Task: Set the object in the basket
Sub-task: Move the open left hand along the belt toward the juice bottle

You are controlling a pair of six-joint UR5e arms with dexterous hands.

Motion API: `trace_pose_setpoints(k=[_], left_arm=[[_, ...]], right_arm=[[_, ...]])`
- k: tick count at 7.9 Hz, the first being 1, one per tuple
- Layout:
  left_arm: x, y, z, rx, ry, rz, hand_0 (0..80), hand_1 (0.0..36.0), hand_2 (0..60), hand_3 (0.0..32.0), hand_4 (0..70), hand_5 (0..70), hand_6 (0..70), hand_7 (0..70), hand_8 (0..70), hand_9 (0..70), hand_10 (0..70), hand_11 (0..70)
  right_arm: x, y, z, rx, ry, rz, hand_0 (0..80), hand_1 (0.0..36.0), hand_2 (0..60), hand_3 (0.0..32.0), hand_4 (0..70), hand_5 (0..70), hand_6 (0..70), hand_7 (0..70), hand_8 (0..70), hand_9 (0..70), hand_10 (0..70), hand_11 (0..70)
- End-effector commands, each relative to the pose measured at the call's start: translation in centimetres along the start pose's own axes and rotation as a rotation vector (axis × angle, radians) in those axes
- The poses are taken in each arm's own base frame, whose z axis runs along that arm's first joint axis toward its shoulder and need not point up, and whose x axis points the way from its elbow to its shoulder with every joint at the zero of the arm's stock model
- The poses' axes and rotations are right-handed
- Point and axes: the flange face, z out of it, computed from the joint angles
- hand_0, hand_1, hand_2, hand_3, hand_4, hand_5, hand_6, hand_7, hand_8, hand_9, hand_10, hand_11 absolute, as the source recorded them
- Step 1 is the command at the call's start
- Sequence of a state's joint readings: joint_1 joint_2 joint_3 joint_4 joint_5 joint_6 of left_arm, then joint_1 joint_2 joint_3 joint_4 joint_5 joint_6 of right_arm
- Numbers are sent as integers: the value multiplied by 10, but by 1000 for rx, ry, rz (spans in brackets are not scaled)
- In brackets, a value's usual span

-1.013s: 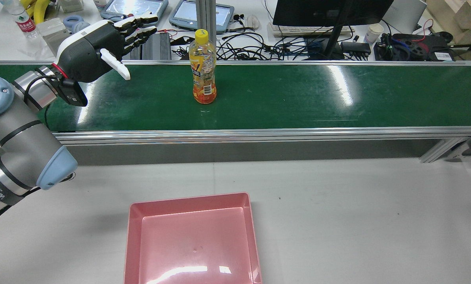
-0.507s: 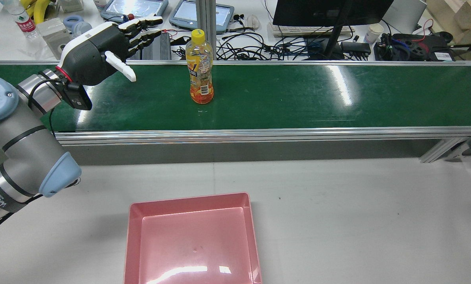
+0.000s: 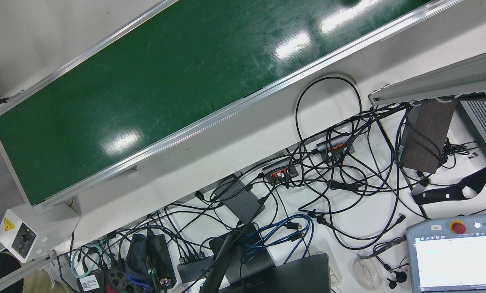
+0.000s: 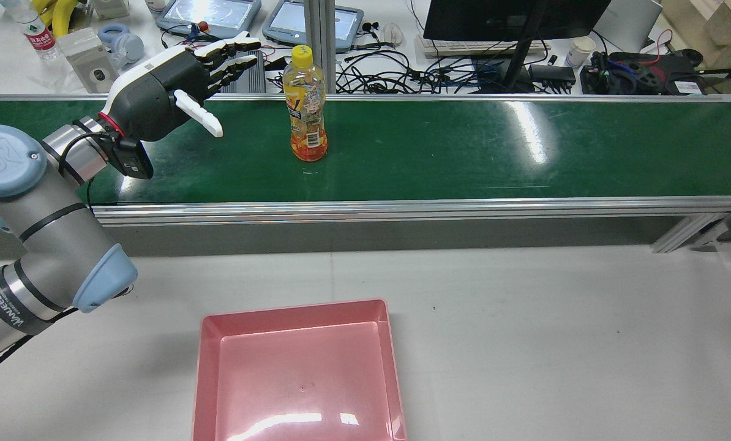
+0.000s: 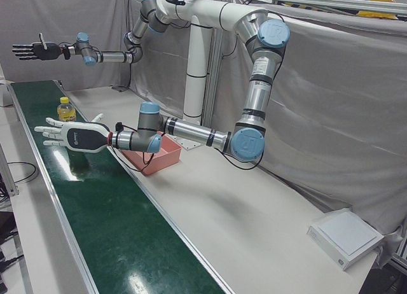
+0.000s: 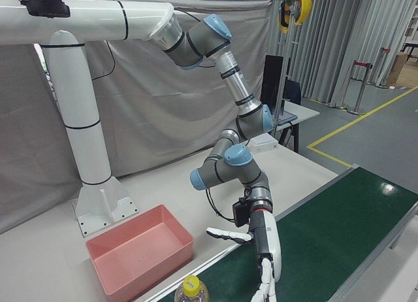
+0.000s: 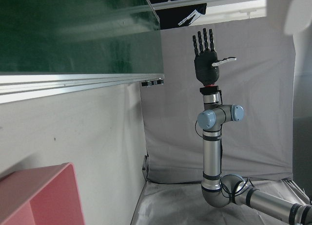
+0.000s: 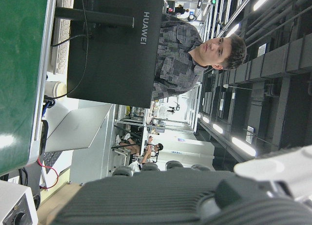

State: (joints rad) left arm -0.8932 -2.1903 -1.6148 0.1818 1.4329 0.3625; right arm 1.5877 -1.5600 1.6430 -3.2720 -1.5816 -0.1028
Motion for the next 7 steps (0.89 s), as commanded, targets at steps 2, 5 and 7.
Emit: trace_pose_setpoints(k=[2, 5, 7], left_arm=[[-4, 11, 36, -1, 17, -3, 671, 49, 0, 20, 138, 150, 1, 19, 75, 98, 9, 30], [-23, 4, 47, 11, -1, -9, 640, 43, 0, 16, 134, 155, 1, 19, 80, 106, 14, 37], [-36, 1, 48, 6, -13, -7, 628, 38, 0, 20, 132, 155, 0, 19, 81, 108, 13, 34]], right_arm=[[0, 1, 0, -1, 0, 0, 0, 0, 0, 0, 0, 0, 0, 0, 0, 0, 0, 0], [0, 1, 0, -1, 0, 0, 0, 0, 0, 0, 0, 0, 0, 0, 0, 0, 0, 0], [0, 1, 0, -1, 0, 0, 0, 0, 0, 0, 0, 0, 0, 0, 0, 0, 0, 0]])
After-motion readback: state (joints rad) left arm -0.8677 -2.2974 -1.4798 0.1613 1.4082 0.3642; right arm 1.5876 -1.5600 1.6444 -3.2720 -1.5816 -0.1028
